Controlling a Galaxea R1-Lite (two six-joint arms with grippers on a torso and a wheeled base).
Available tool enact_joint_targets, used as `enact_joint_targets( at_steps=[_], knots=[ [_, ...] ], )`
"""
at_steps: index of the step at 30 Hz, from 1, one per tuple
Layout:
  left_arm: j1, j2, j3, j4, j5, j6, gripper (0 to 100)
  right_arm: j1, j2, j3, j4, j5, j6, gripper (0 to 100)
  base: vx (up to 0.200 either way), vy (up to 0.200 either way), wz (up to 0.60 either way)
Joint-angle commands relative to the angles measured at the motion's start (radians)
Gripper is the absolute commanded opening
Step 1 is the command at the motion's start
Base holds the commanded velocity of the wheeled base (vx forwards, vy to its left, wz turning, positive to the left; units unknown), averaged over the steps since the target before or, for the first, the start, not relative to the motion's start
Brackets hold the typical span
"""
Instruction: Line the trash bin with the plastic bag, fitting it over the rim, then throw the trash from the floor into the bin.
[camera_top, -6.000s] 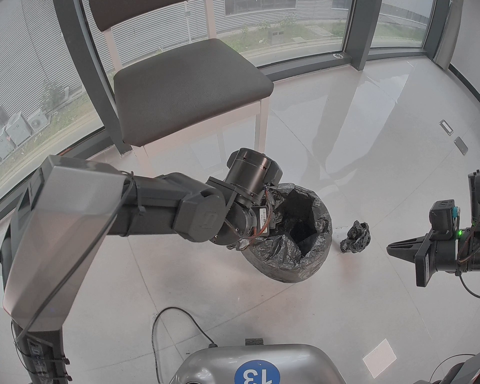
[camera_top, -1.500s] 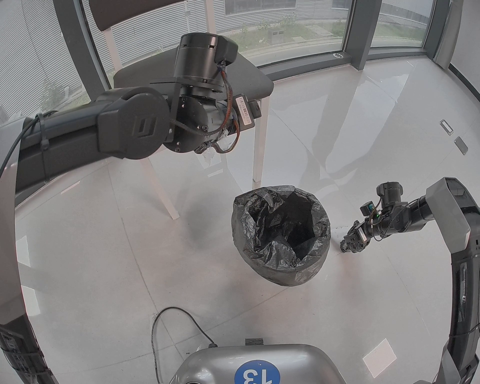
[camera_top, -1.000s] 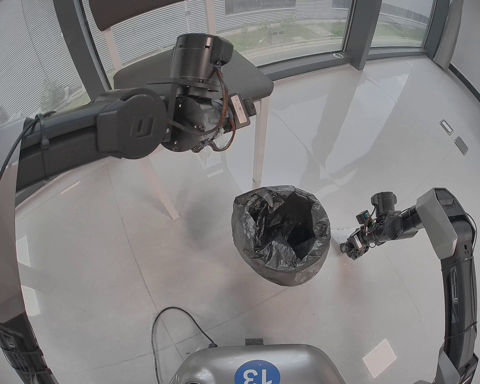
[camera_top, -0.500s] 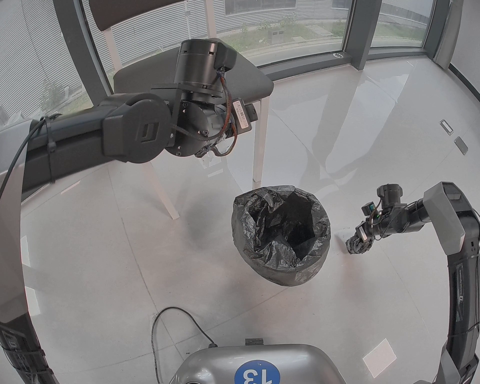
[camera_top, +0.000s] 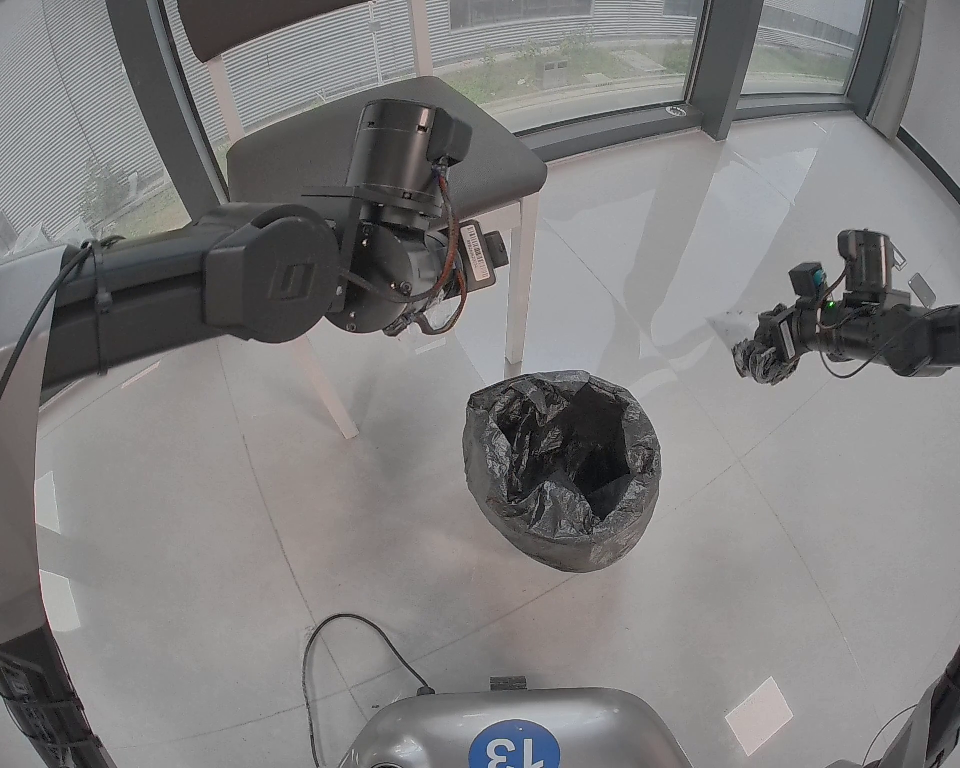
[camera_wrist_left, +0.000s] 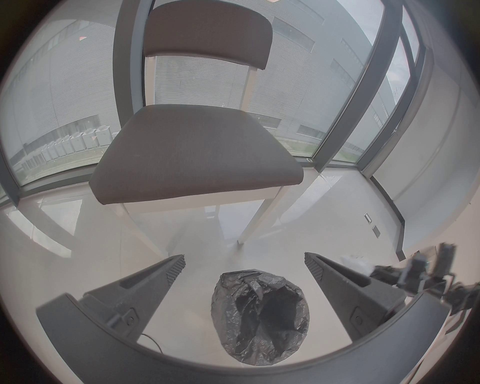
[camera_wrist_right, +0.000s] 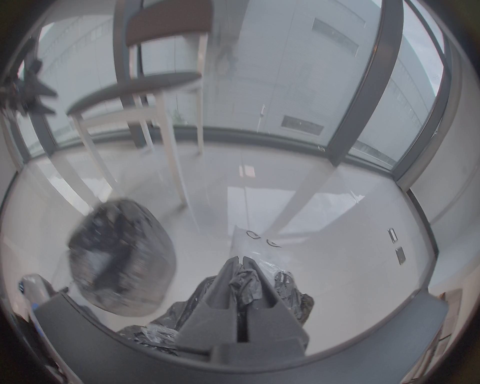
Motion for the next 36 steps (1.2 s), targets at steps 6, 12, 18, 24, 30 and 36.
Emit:
enact_joint_targets(
  at_steps=[6,12,18,24,30,36],
  knots=[
    [0.024,-0.076,0.16,-0.004,0.002,0.006,100,0.287,-0.588,0.465,-0.036,0.093,0.322,0,0.0,0.0,0.0],
    [0.022,-0.07,0.163,-0.028,0.002,0.007,100,0.367,-0.637,0.614,-0.037,0.093,0.312,0,0.0,0.0,0.0],
    [-0.002,-0.064,0.162,-0.03,0.003,0.018,100,0.471,-0.593,0.683,-0.056,0.096,0.302,0,0.0,0.0,0.0],
    [-0.008,-0.059,0.162,-0.06,0.003,0.018,100,0.505,-0.455,0.597,-0.079,0.096,0.248,0,0.0,0.0,0.0],
    [-0.01,-0.061,0.162,-0.066,0.005,0.024,100,0.471,-0.324,0.485,-0.077,0.099,0.226,0,0.0,0.0,0.0],
    [-0.011,-0.061,0.16,-0.068,0.013,0.024,100,0.433,-0.232,0.387,-0.073,0.1,0.226,0,0.0,0.0,0.0]
  ],
)
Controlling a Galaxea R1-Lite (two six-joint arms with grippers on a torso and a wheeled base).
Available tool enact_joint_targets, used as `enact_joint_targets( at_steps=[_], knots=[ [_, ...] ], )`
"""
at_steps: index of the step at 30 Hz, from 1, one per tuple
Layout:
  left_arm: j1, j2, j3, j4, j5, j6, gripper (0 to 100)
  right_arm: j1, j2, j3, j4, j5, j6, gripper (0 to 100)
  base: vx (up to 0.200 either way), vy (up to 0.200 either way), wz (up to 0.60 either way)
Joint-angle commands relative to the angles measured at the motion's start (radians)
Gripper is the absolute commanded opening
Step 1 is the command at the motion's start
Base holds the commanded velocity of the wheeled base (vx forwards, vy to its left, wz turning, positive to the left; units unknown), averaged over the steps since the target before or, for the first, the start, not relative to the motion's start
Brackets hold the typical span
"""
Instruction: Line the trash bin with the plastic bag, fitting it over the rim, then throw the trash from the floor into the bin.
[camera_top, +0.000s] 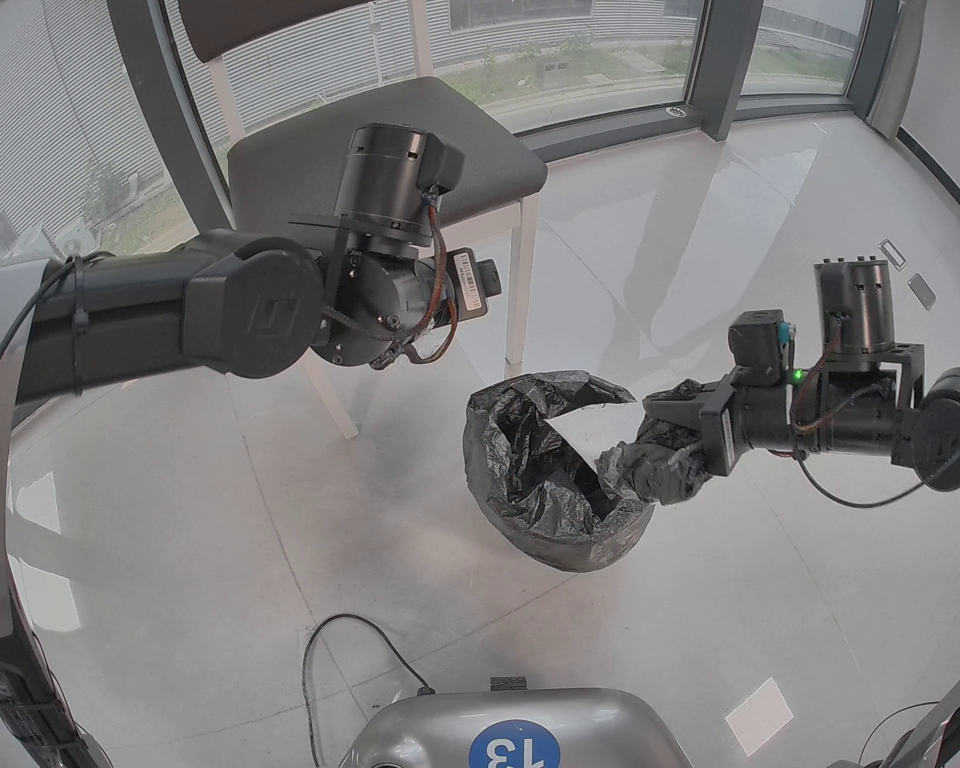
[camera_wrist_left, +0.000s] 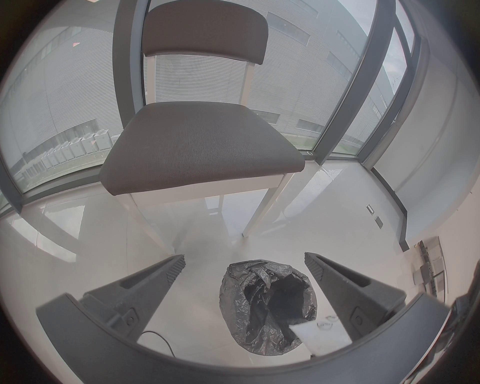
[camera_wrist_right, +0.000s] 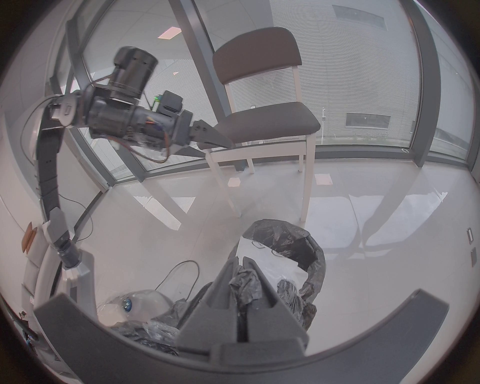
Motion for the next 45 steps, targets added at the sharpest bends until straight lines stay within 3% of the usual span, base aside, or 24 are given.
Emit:
enact_joint_targets(
  at_steps=[1,20,21,36,40,45],
  knots=[
    [-0.005,0.002,-0.003,-0.002,0.004,0.002,100,-0.03,0.139,-0.103,0.002,0.001,-0.003,0,0.0,0.0,0.0],
    [-0.008,0.014,-0.006,-0.053,0.005,0.019,100,-0.039,0.323,-0.278,0.0,0.001,-0.009,0,0.0,0.0,0.0],
    [-0.008,0.014,-0.006,-0.059,0.005,0.019,100,-0.039,0.325,-0.278,0.003,0.001,-0.015,100,0.0,0.0,0.0],
    [-0.005,0.022,-0.006,-0.06,0.007,0.019,100,-0.057,0.351,-0.315,0.003,0.0,-0.019,100,0.0,0.0,0.0],
    [-0.005,0.005,0.002,-0.053,0.005,0.039,100,-0.086,0.309,-0.307,0.005,-0.011,-0.033,100,0.0,0.0,0.0],
    [0.038,-0.09,0.057,0.075,0.02,0.158,100,-0.194,0.125,-0.235,0.054,-0.032,-0.045,100,0.0,0.0,0.0]
  ],
)
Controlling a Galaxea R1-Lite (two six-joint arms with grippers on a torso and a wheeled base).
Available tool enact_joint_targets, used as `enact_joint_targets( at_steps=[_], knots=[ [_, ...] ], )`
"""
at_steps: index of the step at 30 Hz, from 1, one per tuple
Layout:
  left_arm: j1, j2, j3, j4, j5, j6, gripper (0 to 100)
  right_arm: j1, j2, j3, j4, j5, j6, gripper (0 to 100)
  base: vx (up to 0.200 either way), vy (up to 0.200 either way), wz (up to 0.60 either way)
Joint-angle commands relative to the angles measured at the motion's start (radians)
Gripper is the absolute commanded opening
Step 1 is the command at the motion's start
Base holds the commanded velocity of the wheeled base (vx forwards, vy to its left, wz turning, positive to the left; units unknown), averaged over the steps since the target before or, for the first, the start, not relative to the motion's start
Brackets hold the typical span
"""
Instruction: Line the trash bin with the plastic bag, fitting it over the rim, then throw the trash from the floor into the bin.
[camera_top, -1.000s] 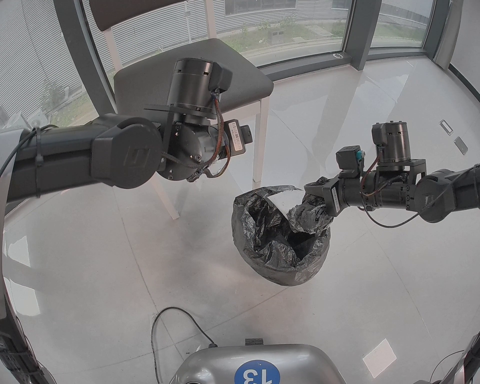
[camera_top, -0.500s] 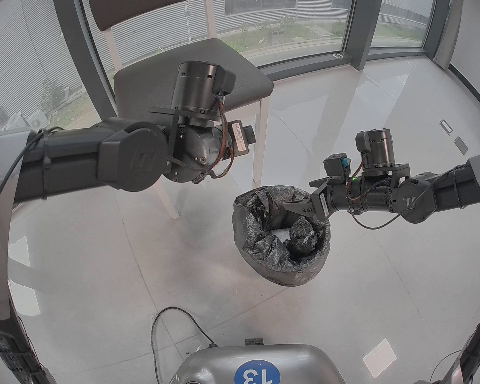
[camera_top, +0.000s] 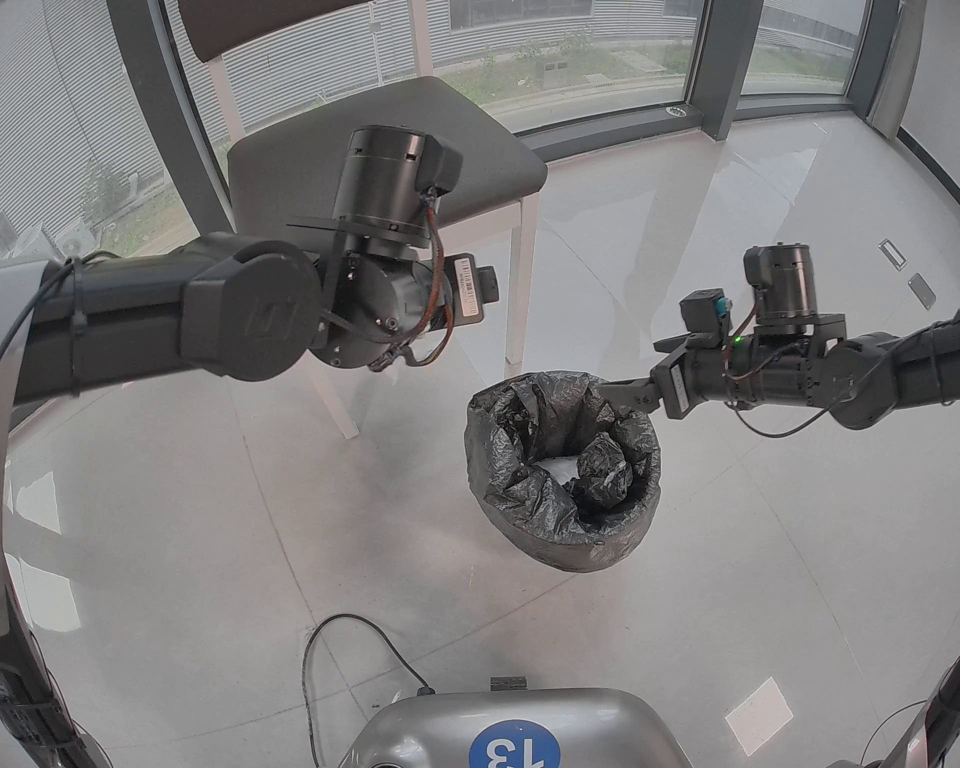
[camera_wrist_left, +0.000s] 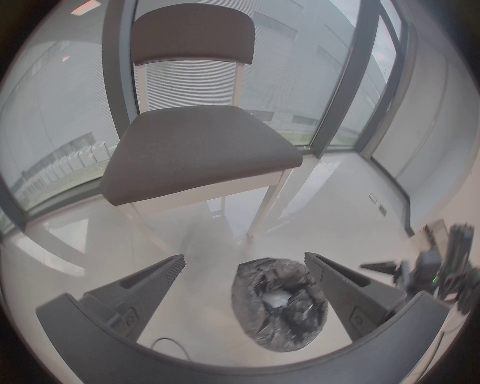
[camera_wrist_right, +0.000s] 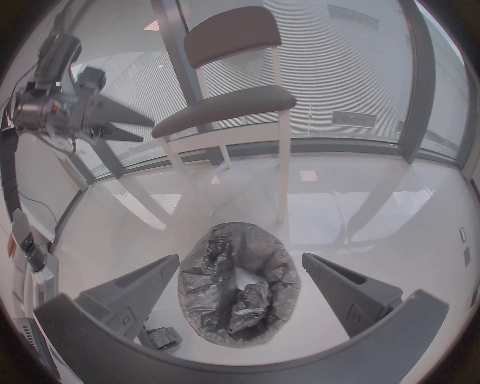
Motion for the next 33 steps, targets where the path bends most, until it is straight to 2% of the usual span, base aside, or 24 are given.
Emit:
enact_joint_targets(
  at_steps=[1,4,5,6,8,9,10,11,13,14,17,20,24,26,30,33],
  knots=[
    [0.043,-0.107,0.044,0.113,0.027,0.082,100,-0.109,-0.21,0.082,0.049,-0.042,-0.009,100,0.0,0.0,0.0],
    [0.067,-0.181,0.053,0.183,0.043,0.08,100,-0.149,-0.331,0.163,0.061,-0.165,-0.009,100,0.0,0.0,0.0],
    [0.069,-0.187,0.055,0.188,0.043,0.08,100,-0.152,-0.339,0.168,0.061,-0.171,-0.009,100,0.0,0.0,0.0],
    [0.092,-0.247,0.089,0.225,0.042,0.082,100,-0.172,-0.426,0.226,0.063,-0.247,-0.01,100,0.0,0.0,0.0],
    [0.1,-0.28,0.11,0.232,0.04,0.083,100,-0.176,-0.472,0.255,0.066,-0.269,-0.01,100,0.0,0.0,0.0],
    [0.115,-0.362,0.173,0.238,0.036,0.083,100,-0.192,-0.578,0.319,0.089,-0.298,-0.009,100,0.0,0.0,0.0],
    [0.115,-0.362,0.173,0.238,0.036,0.083,100,-0.192,-0.578,0.319,0.089,-0.298,-0.009,100,0.0,0.0,0.0],
    [0.138,-0.457,0.265,0.241,0.042,0.083,100,-0.207,-0.704,0.393,0.129,-0.306,-0.009,100,0.0,0.0,0.0],
    [0.178,-0.553,0.36,0.241,0.043,0.086,100,-0.213,-0.828,0.458,0.17,-0.306,-0.007,100,0.0,0.0,0.0],
    [0.178,-0.553,0.36,0.241,0.043,0.086,100,-0.213,-0.828,0.458,0.17,-0.306,-0.007,100,0.0,0.0,0.0],
    [0.33,-0.771,0.524,0.241,0.043,0.138,100,-0.265,-1.047,0.594,0.218,-0.307,0.002,100,0.0,0.0,0.0],
    [0.423,-0.928,0.624,0.235,0.04,0.197,100,-0.322,-1.192,0.701,0.231,-0.307,0.004,100,0.0,0.0,0.0],
    [0.417,-1.149,0.745,0.241,0.04,0.25,100,-0.402,-1.376,0.807,0.262,-0.304,0.005,100,0.0,0.0,0.0],
    [0.417,-1.256,0.822,0.241,0.042,0.295,100,-0.411,-1.463,0.841,0.304,-0.297,0.01,100,0.0,0.0,0.0],
    [0.469,-1.417,0.935,0.248,0.043,0.33,100,-0.409,-1.575,0.909,0.354,-0.284,0.074,100,0.0,0.0,0.0],
    [0.58,-1.552,1.011,0.343,0.042,0.333,100,-0.408,-1.63,1.013,0.35,-0.275,0.169,100,0.0,0.0,0.0]
  ],
)
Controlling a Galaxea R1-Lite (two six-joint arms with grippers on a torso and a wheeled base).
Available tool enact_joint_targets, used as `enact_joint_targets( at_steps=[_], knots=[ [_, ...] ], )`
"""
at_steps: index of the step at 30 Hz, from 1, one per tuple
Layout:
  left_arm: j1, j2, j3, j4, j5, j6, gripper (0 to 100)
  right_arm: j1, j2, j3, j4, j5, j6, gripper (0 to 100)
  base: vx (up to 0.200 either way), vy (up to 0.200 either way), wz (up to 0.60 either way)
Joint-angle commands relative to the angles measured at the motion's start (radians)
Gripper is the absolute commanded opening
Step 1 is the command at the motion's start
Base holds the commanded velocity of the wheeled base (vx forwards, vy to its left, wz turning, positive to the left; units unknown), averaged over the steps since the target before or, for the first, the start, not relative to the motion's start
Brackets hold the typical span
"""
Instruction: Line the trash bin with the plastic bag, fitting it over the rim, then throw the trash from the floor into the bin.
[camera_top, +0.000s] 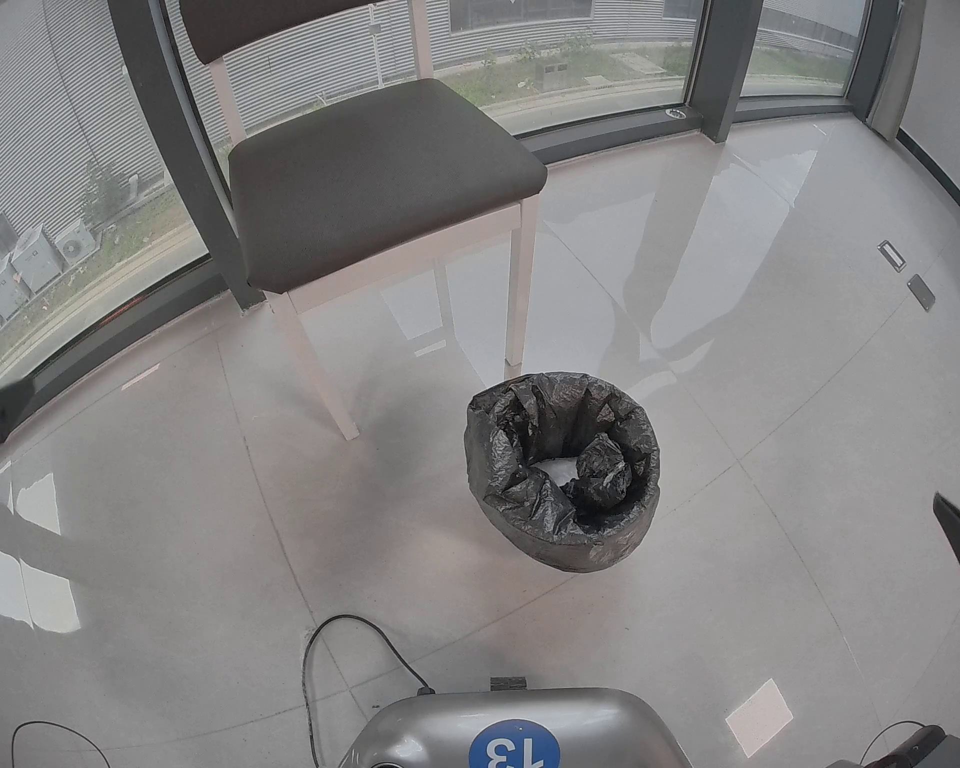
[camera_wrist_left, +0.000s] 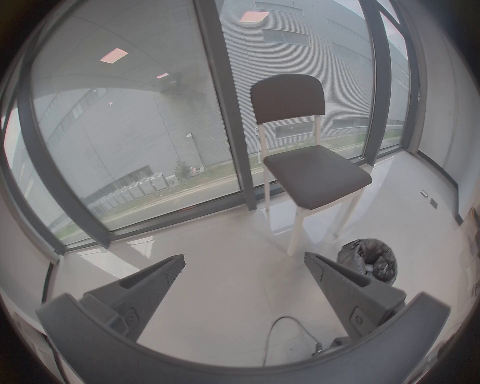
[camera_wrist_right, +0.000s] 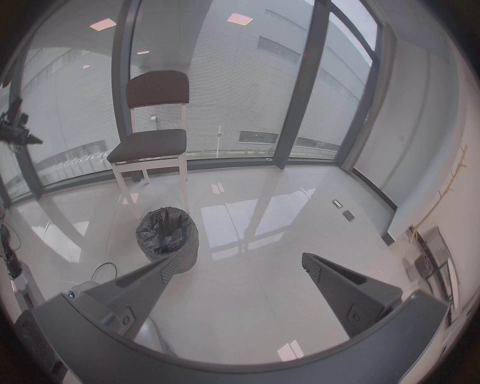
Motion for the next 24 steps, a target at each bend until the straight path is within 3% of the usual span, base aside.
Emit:
enact_joint_targets(
  at_steps=[1,4,7,12,14,18,24],
  knots=[
    [0.214,-0.481,0.271,0.122,-0.001,0.075,100,-0.061,-0.357,0.269,0.067,0.013,0.146,100,0.0,0.0,0.0],
    [0.274,-0.598,0.317,0.199,-0.014,0.075,100,-0.054,-0.455,0.338,0.074,0.03,0.182,100,0.0,0.0,0.0],
    [0.274,-0.705,0.384,0.206,-0.016,0.075,100,-0.034,-0.592,0.418,0.09,0.079,0.185,100,0.0,0.0,0.0],
    [0.269,-0.819,0.45,0.194,-0.027,0.079,100,0.012,-0.649,0.445,0.088,0.096,0.233,100,0.0,0.0,0.0],
    [0.275,-0.869,0.492,0.185,-0.077,0.099,100,0.015,-0.668,0.447,0.087,0.104,0.233,100,0.0,0.0,0.0],
    [0.274,-0.869,0.558,0.055,-0.159,0.093,100,0.015,-0.67,0.459,0.056,0.098,0.236,100,0.0,0.0,0.0],
    [0.275,-0.869,0.788,-0.251,-0.231,0.141,100,0.015,-0.67,0.467,0.036,0.093,0.241,100,0.0,0.0,0.0]
  ],
)
